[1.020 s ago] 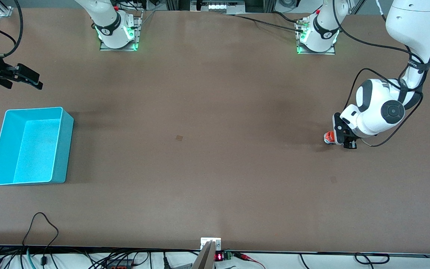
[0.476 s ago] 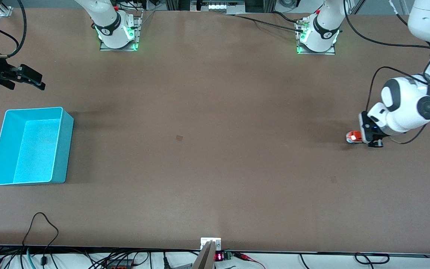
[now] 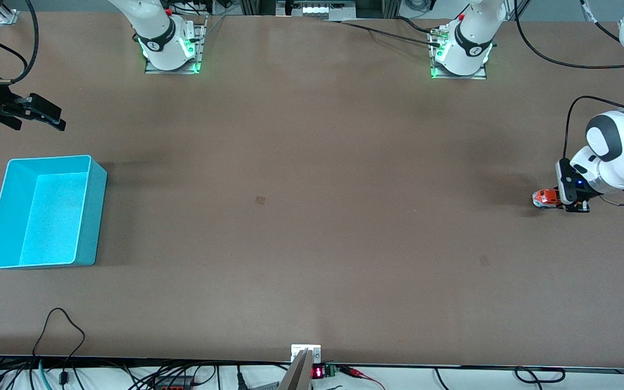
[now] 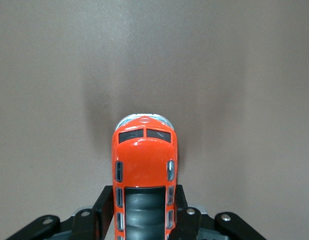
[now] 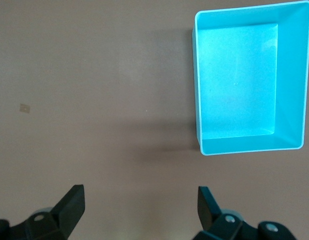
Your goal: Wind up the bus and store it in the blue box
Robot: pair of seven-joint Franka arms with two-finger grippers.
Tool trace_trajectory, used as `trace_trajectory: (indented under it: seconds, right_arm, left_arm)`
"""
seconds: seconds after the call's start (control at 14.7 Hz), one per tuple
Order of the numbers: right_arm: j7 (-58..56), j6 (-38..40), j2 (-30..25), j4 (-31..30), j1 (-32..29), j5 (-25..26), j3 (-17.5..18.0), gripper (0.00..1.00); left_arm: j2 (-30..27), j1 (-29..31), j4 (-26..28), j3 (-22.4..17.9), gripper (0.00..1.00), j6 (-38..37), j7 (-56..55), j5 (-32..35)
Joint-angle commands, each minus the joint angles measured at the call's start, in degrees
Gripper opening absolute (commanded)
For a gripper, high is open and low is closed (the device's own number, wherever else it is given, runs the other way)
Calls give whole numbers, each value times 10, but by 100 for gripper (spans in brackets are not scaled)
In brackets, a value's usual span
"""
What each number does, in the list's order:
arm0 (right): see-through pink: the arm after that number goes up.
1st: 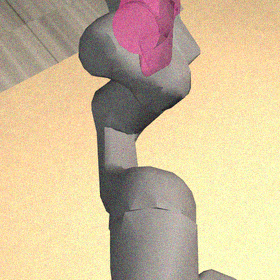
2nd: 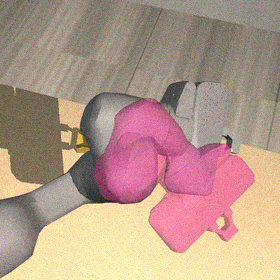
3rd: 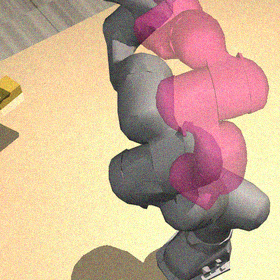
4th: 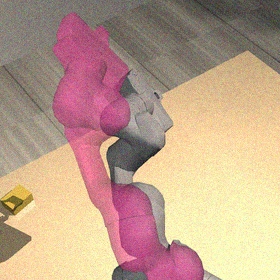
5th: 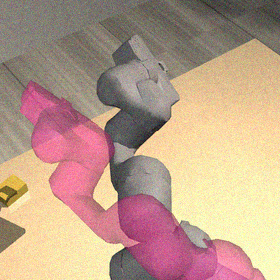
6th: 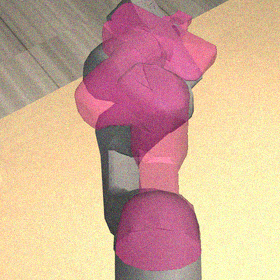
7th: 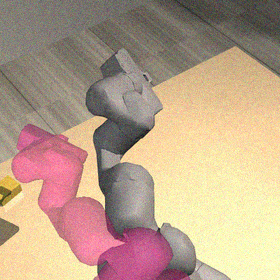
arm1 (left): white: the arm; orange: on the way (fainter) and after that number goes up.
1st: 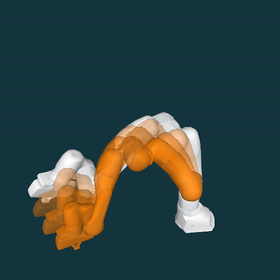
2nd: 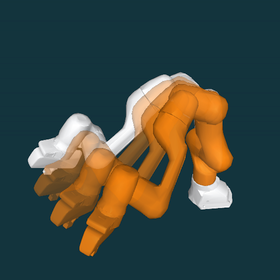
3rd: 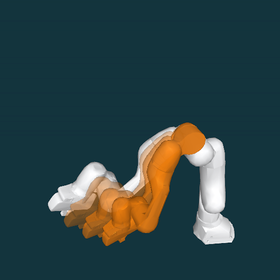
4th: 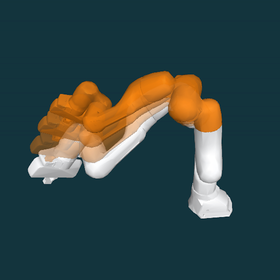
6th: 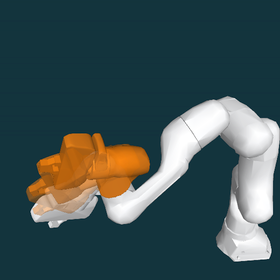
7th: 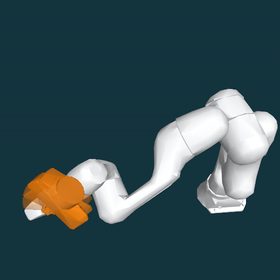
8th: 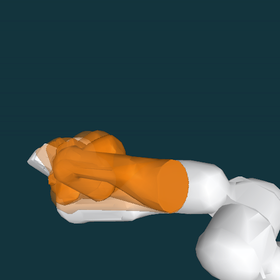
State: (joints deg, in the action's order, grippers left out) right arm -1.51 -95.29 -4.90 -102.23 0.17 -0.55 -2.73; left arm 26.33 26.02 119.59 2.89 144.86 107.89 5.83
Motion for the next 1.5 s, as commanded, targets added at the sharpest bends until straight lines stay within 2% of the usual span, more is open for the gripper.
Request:
trace_trajectory:
  seconds: [0.0, 0.82, 0.95, 1.02, 1.09, 1.22, 1.43]
  right_arm:
    - [-7, -4, -1, -2, 1, 7, 1, 100]
    - [-7, -3, -1, -1, 1, 6, 1, 100]
    - [-7, -3, -1, -1, 1, 6, 1, 100]
    - [-7, -3, -1, -1, 1, 6, 1, 100]
    - [-7, -3, -1, -1, 1, 6, 1, 100]
    - [-7, -3, -1, -1, 2, 6, 1, 100]
    - [-7, -3, -2, -1, 1, 6, 1, 100]
  left_arm:
    - [65, 3, -13, 4, 32, 26, 4, 10]
    - [63, 14, -24, 5, 30, 24, -31, 2]
    - [63, 14, -24, 5, 33, 24, -31, 2]
    - [62, 13, -24, 5, 53, 24, -31, 2]
    - [61, 13, -25, 5, 98, 24, -30, 2]
    - [45, 10, -32, 12, 100, -2, -37, 2]
    - [17, 8, -57, 25, 100, -110, -80, 2]
